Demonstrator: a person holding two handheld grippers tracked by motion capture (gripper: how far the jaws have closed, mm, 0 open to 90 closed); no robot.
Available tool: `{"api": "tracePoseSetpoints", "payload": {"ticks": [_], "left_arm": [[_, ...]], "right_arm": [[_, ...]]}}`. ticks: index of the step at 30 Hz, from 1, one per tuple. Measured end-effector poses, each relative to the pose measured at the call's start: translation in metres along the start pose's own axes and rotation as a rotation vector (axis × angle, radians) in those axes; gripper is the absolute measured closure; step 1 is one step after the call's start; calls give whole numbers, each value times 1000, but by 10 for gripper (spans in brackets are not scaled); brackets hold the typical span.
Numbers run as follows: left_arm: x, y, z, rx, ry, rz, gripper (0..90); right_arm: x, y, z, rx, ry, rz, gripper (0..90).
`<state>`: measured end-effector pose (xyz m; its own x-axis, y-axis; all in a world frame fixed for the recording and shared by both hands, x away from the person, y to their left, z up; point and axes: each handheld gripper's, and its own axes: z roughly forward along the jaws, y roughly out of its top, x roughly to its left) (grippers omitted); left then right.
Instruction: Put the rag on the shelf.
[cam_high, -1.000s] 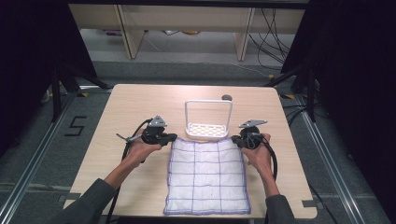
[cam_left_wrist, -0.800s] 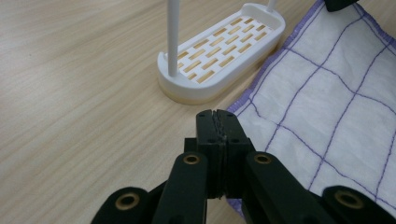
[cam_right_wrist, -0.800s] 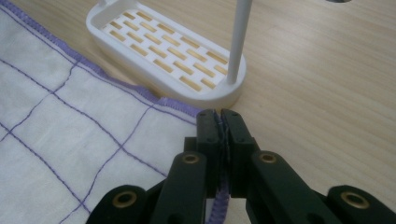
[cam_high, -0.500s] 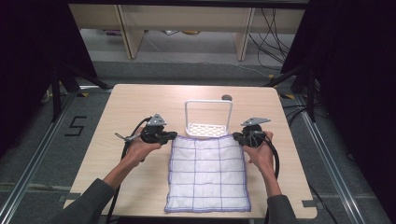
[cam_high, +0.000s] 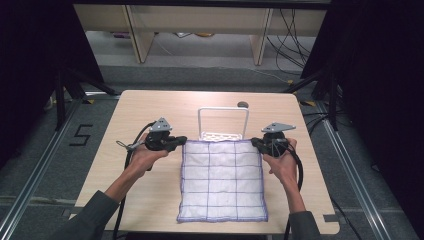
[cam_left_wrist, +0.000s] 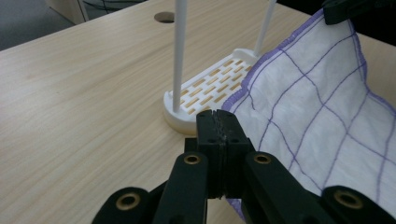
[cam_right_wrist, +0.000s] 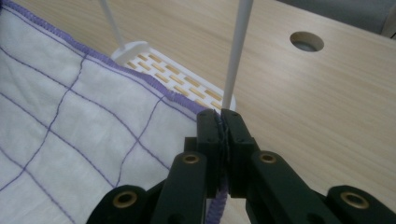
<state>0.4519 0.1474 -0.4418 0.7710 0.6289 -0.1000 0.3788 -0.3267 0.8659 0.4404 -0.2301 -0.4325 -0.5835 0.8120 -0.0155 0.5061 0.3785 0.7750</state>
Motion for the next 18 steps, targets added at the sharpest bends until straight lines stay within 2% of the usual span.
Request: {"api": "tracePoseSetpoints", "payload": {"ticks": [1, 2, 3, 4, 6, 7, 9, 10, 11, 14, 15, 16, 17, 18], "left_arm": [[-3, 0, -5, -2, -7, 12, 887], [-8, 0, -9, -5, -13, 24, 887], [-12, -1, -13, -3, -22, 36, 888], [-16, -3, -18, -9, -36, 41, 888], [-25, -7, -30, -16, -72, 45, 888], [-30, -11, -36, -24, -88, 48, 887], [-45, -23, -52, -4, -109, 86, 888], [-49, -28, -56, 1, -118, 96, 888], [-49, -28, -56, 1, -118, 96, 888], [-61, -44, -66, 6, -134, 96, 888], [-64, -49, -67, 15, -153, 94, 888], [-68, -53, -68, 30, -168, 102, 888], [-78, -64, -69, 63, -185, 125, 888], [-78, -64, -69, 63, -185, 125, 887]], "right_arm": [[6, 1, -10, -18, 0, -4, 875], [6, 1, -10, -18, 0, -4, 875], [13, 0, -22, -25, 5, -18, 875], [13, 0, -22, -25, 5, -18, 875], [20, -3, -34, -27, 27, -27, 876], [24, -6, -40, -34, 31, -33, 875], [37, -18, -58, -42, 31, -69, 875], [41, -23, -64, -35, 30, -69, 876], [46, -29, -69, -34, 32, -74, 875], [55, -41, -78, -22, 36, -71, 875], [57, -47, -81, -25, 40, -98, 876], [64, -59, -85, -12, 48, -99, 875], [67, -65, -86, -3, 55, -103, 875], [67, -65, -86, -3, 55, -103, 875]]}}
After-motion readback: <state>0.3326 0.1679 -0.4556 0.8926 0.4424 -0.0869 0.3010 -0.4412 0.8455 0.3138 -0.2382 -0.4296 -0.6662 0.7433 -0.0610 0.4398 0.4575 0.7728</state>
